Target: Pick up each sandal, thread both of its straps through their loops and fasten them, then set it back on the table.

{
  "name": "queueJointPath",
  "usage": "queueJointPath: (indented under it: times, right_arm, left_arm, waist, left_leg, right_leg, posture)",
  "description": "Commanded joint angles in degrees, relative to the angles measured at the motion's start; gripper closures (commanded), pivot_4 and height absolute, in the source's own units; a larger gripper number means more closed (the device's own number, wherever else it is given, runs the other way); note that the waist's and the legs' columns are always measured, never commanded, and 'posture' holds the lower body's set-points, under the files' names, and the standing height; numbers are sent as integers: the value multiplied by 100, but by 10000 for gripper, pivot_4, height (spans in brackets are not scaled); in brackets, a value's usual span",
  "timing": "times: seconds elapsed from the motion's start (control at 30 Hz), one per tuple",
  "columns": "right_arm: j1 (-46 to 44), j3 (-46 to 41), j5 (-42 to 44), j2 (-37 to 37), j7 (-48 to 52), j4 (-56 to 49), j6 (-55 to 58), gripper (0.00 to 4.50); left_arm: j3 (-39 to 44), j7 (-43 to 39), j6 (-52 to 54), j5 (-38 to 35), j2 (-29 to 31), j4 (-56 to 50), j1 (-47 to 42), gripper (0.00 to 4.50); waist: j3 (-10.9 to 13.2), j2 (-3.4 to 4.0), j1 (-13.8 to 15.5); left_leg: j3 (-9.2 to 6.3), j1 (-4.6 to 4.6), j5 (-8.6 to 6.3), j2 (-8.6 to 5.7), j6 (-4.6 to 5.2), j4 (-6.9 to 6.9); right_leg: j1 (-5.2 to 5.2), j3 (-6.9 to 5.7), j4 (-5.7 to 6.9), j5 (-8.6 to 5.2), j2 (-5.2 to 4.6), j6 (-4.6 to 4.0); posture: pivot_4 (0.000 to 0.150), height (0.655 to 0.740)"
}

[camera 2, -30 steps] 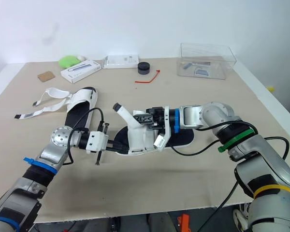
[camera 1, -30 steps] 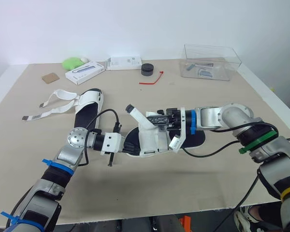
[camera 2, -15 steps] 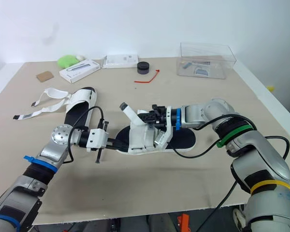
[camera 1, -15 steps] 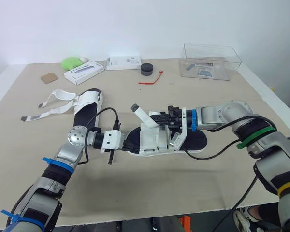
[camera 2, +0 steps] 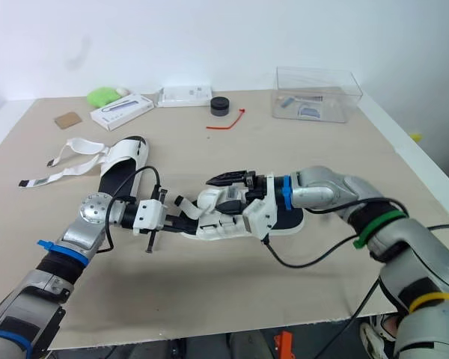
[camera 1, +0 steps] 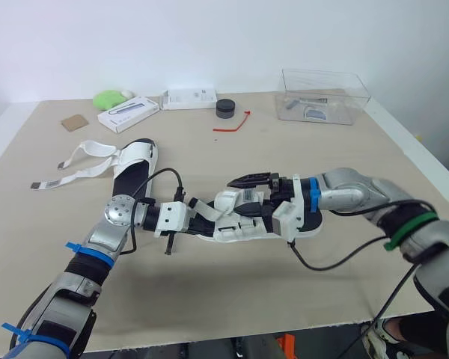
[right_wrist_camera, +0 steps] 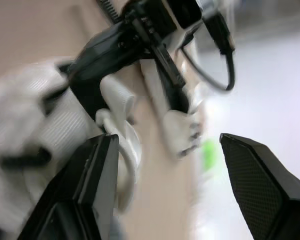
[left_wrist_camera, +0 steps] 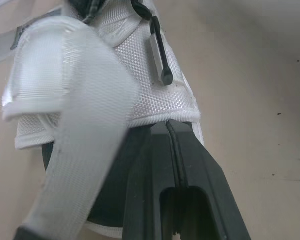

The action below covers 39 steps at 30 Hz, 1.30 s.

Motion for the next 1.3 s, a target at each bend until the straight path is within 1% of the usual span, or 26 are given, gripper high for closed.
queueJointPath:
  times: [0.03, 0.07, 0.1, 0.23, 0.37, 0.53, 0.6, 0.73, 0.8, 1.1, 1.2, 1.23, 1.3]
  right_arm:
    - [-39, -786, 2375, -232, 1191, -1684, 3355, 9885]
    - [-56, -970, 2638, -234, 1303, -1954, 4013, 9885]
    - [-50, -1142, 2717, -202, 1372, -2119, 4426, 9885]
    - [-370, -1541, 3031, 153, 1192, -2690, 6781, 9885]
    - [-475, -1768, 2852, 673, 1071, -2829, 7973, 9885]
    - [-510, -1556, 2072, 1191, 1172, -2593, 8626, 9885]
    - [-578, -1591, 2010, 1387, 1190, -2394, 9118, 9885]
    - [-673, -1640, 1729, 1668, 1413, -2110, 9522, 9885]
    - [-698, -1649, 1712, 1745, 1555, -2033, 9822, 9885]
    - [-753, -1573, 1445, 1864, 2089, -2008, 10289, 9885]
    - [-710, -1522, 1339, 1869, 2232, -2058, 10324, 17464]
    - [-698, -1525, 1288, 1886, 2246, -2038, 10307, 21523]
    - [-707, -1609, 1235, 1956, 2238, -1927, 10320, 31415]
  left_arm:
    - [-80, -75, -13, 134, 31, 112, 32, 45000]
    - [-76, -81, -20, 138, 34, 124, 31, 45000]
    - [-72, -86, -24, 143, 34, 135, 27, 45000]
    - [-70, -94, -16, 152, 30, 135, 21, 45000]
    - [-60, -112, -3, 146, 9, 129, 18, 45000]
    - [-21, -135, 51, 97, 6, 137, -5, 45000]
    - [-11, -132, 50, 101, 11, 146, -14, 45000]
    - [-7, -122, 51, 108, 13, 120, -5, 45000]
    - [-11, -121, 46, 112, 20, 92, 20, 45000]
    - [-24, -89, 40, 130, 44, -14, 129, 45000]
    - [-22, -78, 44, 129, 49, -51, 158, 45000]
    - [-25, -75, 43, 133, 47, -53, 164, 45000]
    - [-30, -72, 39, 141, 43, -58, 180, 45000]
  waist:
    - [0, 1, 5]
    - [0, 0, 13]
    - [0, 0, 19]
    - [-1, 2, 24]
    - [-2, 2, 29]
    - [-2, 2, 28]
    - [-2, 2, 27]
    - [-2, 2, 25]
    - [-2, 2, 25]
    - [-2, 3, 24]
    - [-2, 3, 24]
    - [-2, 3, 24]
    - [-2, 3, 24]
  left_leg:
    - [-2, -2, 0, 3, 0, 0]
    - [-2, -1, 0, 9, 0, 3]
    - [-4, -1, 0, 13, 0, 3]
    - [-8, -3, 1, 19, -1, 4]
    - [-11, -17, 0, 21, -1, 2]
    - [-14, -37, 0, 19, -2, 5]
    - [-12, -38, 0, 17, -2, 7]
    - [-14, -43, 0, 18, -2, 9]
    - [-15, -45, 0, 18, -2, 9]
    - [-53, -64, 1, 17, -3, 12]
    - [-60, -67, 1, 17, -3, 12]
    - [-61, -67, 1, 17, -3, 12]
    - [-64, -68, 1, 18, -3, 12]
  right_leg:
    - [-2, -3, 1, 3, 1, -3]
    - [-2, -4, 3, 5, 3, -8]
    - [-3, -8, 3, 6, 0, -14]
    - [-9, -27, 7, -12, 9, -47]
    - [-21, -36, 9, -12, 14, -45]
    - [-31, -39, 7, -2, 15, -26]
    - [-32, -38, 6, 0, 15, -23]
    - [-33, -41, 7, 1, 18, -22]
    - [-35, -42, 7, 1, 19, -22]
    - [-37, -69, 6, -1, 21, -26]
    - [-37, -77, 6, -4, 22, -30]
    - [-37, -78, 6, -4, 22, -31]
    - [-37, -84, 6, -6, 22, -34]
  posture:
    - [1500, 7400]
    - [1500, 7400]
    - [1500, 7400]
    - [1500, 7400]
    - [1500, 7400]
    - [1500, 7400]
    - [1500, 7400]
    - [1500, 7400]
    - [1500, 7400]
    - [1500, 7400]
    - [1500, 7400]
    - [1500, 7400]
    - [1500, 7400]
